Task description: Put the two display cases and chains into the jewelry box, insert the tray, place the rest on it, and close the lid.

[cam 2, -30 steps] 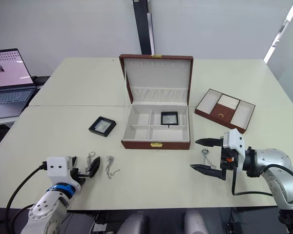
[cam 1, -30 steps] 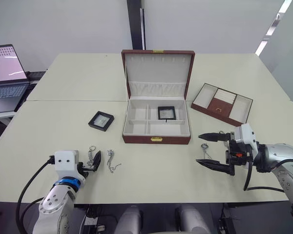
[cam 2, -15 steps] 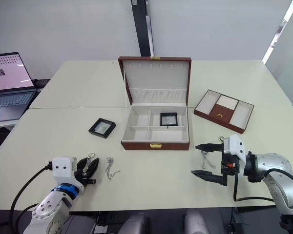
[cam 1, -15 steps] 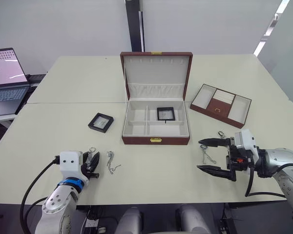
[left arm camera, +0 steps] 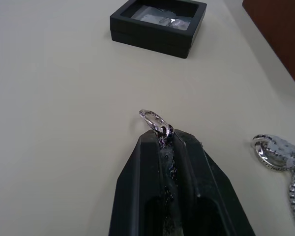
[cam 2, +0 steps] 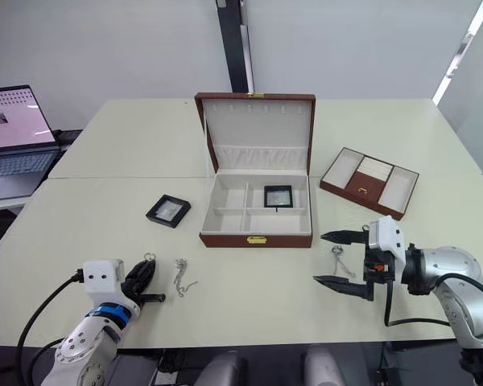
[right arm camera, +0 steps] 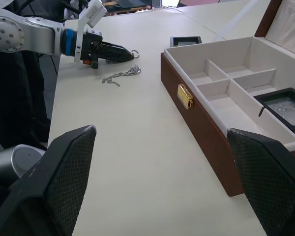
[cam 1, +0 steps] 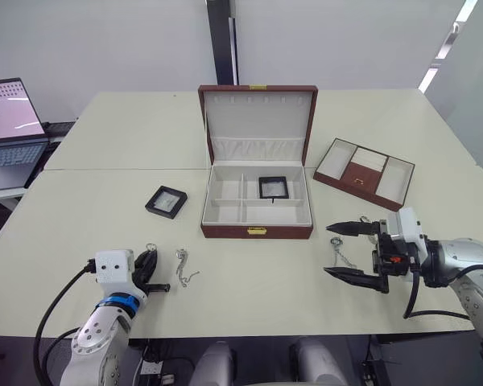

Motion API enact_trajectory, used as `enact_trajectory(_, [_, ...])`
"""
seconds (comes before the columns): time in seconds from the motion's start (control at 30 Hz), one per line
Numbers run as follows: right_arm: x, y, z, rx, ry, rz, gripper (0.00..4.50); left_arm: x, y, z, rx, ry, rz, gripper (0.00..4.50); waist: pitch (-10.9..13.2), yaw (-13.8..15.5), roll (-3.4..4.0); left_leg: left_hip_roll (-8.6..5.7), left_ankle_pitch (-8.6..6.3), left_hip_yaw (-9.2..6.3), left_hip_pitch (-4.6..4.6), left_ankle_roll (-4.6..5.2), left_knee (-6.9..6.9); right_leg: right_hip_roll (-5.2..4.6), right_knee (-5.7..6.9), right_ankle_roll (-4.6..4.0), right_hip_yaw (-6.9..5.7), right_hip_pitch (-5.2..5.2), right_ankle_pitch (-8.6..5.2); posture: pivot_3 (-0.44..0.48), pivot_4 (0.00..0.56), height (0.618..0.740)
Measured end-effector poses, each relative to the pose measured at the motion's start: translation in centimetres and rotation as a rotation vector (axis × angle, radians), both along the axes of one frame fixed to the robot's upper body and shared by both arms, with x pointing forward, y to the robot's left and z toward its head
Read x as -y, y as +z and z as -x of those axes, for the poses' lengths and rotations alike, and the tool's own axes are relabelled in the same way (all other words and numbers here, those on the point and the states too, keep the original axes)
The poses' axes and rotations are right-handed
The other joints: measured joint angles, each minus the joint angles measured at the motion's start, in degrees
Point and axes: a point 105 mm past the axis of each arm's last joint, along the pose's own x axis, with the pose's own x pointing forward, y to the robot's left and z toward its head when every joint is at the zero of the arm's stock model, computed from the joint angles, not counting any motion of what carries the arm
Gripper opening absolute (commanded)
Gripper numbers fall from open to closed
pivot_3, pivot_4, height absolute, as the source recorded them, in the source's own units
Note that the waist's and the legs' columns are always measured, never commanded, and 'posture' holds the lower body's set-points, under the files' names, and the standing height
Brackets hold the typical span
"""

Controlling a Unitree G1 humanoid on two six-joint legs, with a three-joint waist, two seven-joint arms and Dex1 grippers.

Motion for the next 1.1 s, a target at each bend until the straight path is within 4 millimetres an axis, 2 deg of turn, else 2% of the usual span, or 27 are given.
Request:
enact_trajectory(0.07, [-0.1,0.5,-0.2,0.015,0.0,-0.006,4.5,0.6,1.4,-0.6,0.04,-0.024,0.024,0.04,0.1,0.0,-0.15,0.0,0.0,-0.02,-0.02,0.0,0.01,0.0,0.0,0.0,-0.01,-0.01,0.0,0.0,0.15,0.74])
enact_trajectory(0.17, [-0.1,1.4,-0.7,0.04,-0.01,-0.023,4.5,2.1,4.7,-1.7,0.139,-0.088,0.049,0.04,0.1,0.1,-0.22,0.0,-0.01,-0.01,-0.03,-0.01,0.0,0.0,-0.05,0.0,-0.01,0.0,0.0,0.0,0.15,0.74])
enact_trajectory(0.63, [0.9,3.8,-2.6,0.086,-0.118,-0.078,4.5,6.5,11.3,-5.1,0.281,-0.252,0.086,0.04,0.3,0.1,-0.42,-0.02,-0.01,-0.01,-0.07,-0.01,0.0,0.02,-0.05,0.0,-0.02,-0.02,0.0,0.0,0.15,0.74])
enact_trajectory(0.83, [1.4,4.3,-3.2,0.093,-0.178,-0.091,4.5,8.1,13.0,-6.7,0.317,-0.31,0.097,0.04,0.3,0.1,-0.45,-0.02,0.0,-0.01,-0.07,-0.01,0.0,0.02,-0.06,0.0,-0.02,-0.02,0.0,0.0,0.15,0.74])
enact_trajectory(1.1, [2.0,4.3,-3.7,0.077,-0.242,-0.095,4.5,10.3,13.8,-10.0,0.323,-0.368,0.089,0.04,0.3,0.1,-0.52,-0.04,0.0,-0.01,-0.12,-0.01,0.0,0.02,-0.09,0.0,-0.01,-0.06,0.01,0.0,0.15,0.74])
